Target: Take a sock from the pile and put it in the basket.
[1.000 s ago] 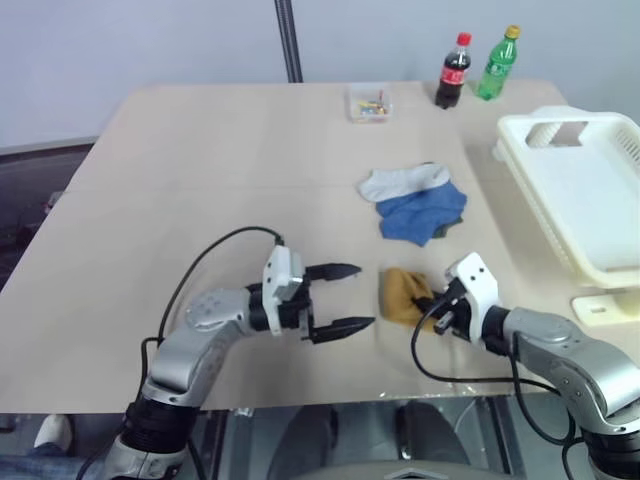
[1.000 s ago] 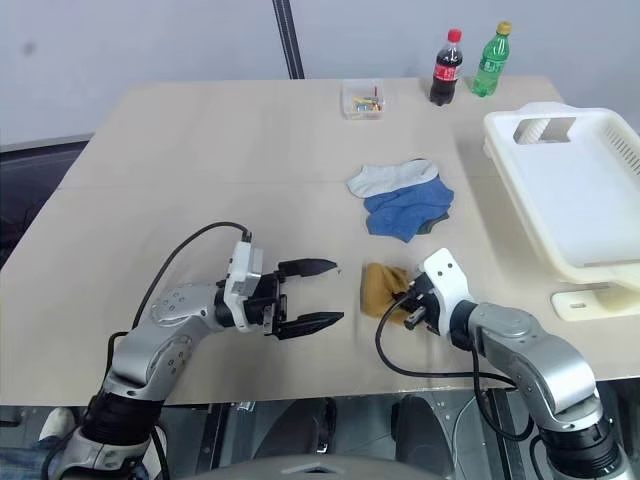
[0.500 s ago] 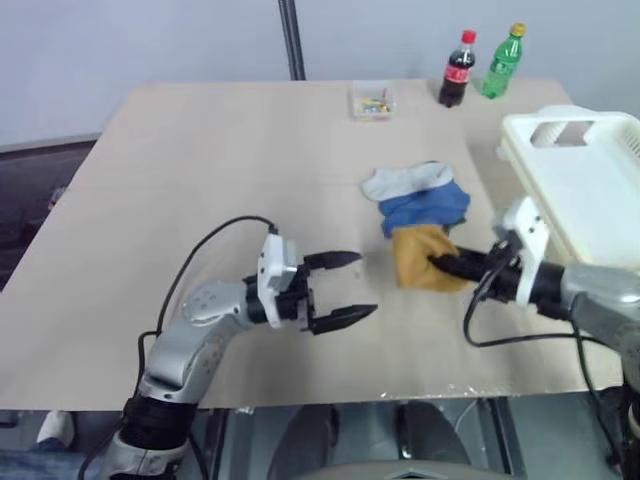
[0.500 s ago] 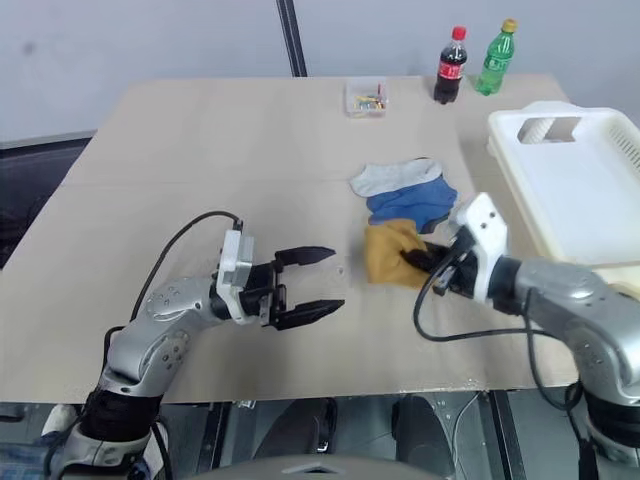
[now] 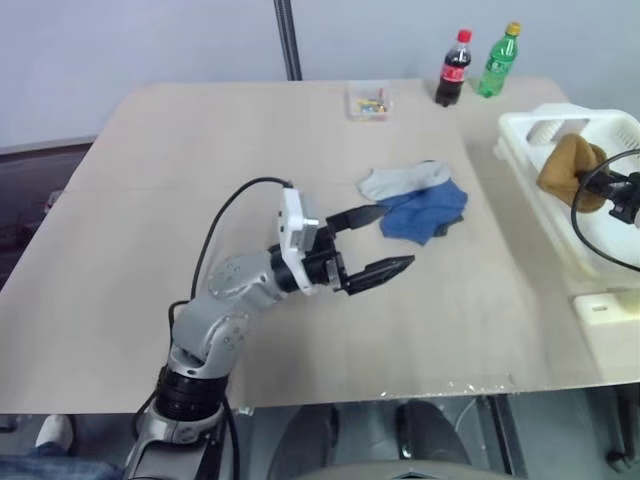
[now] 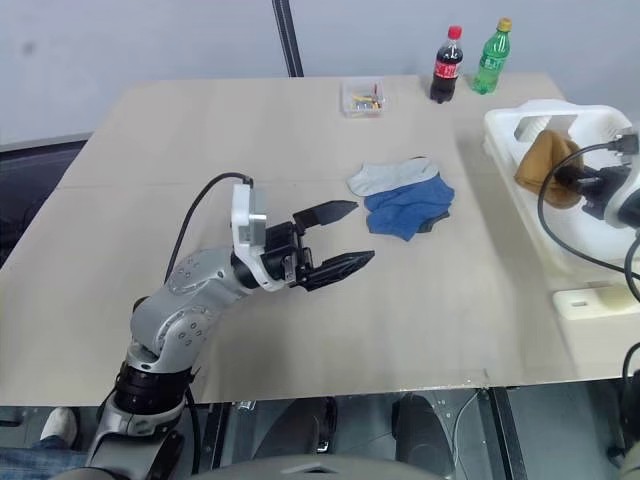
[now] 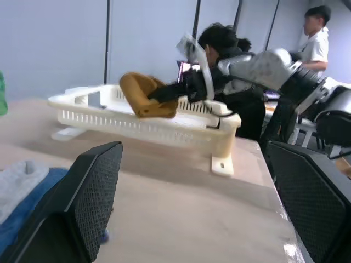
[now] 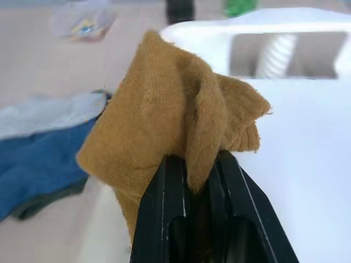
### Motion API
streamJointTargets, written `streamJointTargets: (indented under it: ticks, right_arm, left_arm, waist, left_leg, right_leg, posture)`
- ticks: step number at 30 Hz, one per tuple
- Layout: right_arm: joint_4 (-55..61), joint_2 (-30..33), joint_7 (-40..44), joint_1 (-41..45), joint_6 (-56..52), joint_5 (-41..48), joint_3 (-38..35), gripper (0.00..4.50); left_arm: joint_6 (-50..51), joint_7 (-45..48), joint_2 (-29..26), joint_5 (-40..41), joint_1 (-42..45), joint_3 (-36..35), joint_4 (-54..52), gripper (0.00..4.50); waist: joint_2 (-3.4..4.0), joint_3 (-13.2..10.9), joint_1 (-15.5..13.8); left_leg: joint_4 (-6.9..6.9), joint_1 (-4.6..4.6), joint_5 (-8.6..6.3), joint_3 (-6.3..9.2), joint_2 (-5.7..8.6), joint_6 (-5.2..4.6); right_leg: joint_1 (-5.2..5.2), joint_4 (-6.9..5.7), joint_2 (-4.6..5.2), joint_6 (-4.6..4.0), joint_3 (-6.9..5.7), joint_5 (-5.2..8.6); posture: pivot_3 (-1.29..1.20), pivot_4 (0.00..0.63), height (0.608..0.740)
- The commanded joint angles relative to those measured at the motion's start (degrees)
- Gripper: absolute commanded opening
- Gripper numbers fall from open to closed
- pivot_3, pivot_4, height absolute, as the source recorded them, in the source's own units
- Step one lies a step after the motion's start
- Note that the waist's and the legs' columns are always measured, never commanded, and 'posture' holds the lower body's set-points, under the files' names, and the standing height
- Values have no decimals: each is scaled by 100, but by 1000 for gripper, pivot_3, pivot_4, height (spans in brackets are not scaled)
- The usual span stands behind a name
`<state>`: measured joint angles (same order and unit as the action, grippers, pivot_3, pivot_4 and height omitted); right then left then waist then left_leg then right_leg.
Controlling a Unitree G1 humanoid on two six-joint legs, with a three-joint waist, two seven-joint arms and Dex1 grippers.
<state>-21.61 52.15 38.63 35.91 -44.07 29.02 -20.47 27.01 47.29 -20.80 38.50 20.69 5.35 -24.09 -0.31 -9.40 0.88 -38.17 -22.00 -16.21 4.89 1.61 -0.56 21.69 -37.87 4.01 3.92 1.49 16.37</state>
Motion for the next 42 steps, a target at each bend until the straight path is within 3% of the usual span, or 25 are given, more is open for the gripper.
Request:
streamJointTargets:
  ticks: [1,3,12,15,20,28,32,34,39,42]
  right_arm:
    - [-1010,117,54,480,280,-227,-35,48]
    - [-1665,120,-67,692,519,-464,29,48]
    - [-2431,362,10,707,1136,-1337,556,3634]
    - [-2446,603,-39,605,1570,-1713,740,3634]
    - [-1431,753,471,257,1908,-1289,225,3634]
    - [2178,47,1222,-1171,730,647,-591,3634]
    - [3764,-844,810,-2066,406,1260,-339,3634]
    - [4287,-1183,797,-2512,769,1031,66,3634]
    - [4703,-1592,901,-3384,1348,667,647,3634]
    - [4674,-1731,962,-3772,1805,413,816,3634]
  left_arm:
    - [-2,-82,64,127,196,-52,-218,4500]
    - [13,-92,74,117,263,-49,-203,4500]
    - [-30,-10,33,30,224,24,-139,4500]
    - [9,-9,16,46,200,32,-179,4500]
    - [13,-8,-100,40,72,-26,-222,4500]
    - [100,-38,-404,169,-305,-274,-483,4500]
    - [250,-151,-682,293,-809,-533,-755,4500]
    - [267,-245,-906,80,-1186,-586,-864,4500]
    - [182,-598,-1151,-87,-2160,-934,-1148,4500]
    - [90,-1021,-1249,-638,-2883,-1093,-1308,4500]
  waist:
    - [0,0,-3]
    - [0,0,-6]
    - [4,-2,-12]
    - [4,-2,-21]
    - [7,-4,4]
    - [16,-9,-9]
    - [19,-10,-18]
    - [29,-15,-23]
    - [27,-15,-51]
    - [26,-13,-26]
  left_leg:
    - [-2,0,1,-1,1,1]
    - [-4,-1,8,-2,2,14]
    - [-6,-5,9,-8,3,16]
    - [-11,-5,9,-6,4,16]
    - [-10,-8,9,-6,4,17]
    - [-14,-1,-3,-5,-17,-4]
    - [-12,-5,-4,4,-21,-4]
    - [-14,-6,-4,1,-15,-4]
    - [-14,-4,-5,4,-9,-5]
    - [-11,6,-6,1,-11,-5]
  right_leg:
    - [0,0,0,0,1,0]
    - [0,1,0,0,1,0]
    - [1,5,2,0,5,0]
    - [0,3,2,0,3,0]
    - [1,4,2,1,4,0]
    - [-2,-4,-9,2,6,-1]
    - [-1,-1,-7,1,1,0]
    - [3,-5,0,1,4,-1]
    - [0,-4,4,2,2,-1]
    - [-4,-3,4,1,6,-1]
  posture:
    - [0,150,740]
    - [0,150,740]
    - [0,150,740]
    - [0,150,740]
    - [0,150,740]
    - [0,150,740]
    - [0,150,740]
    - [0,150,740]
    - [0,150,740]
    - [0,150,740]
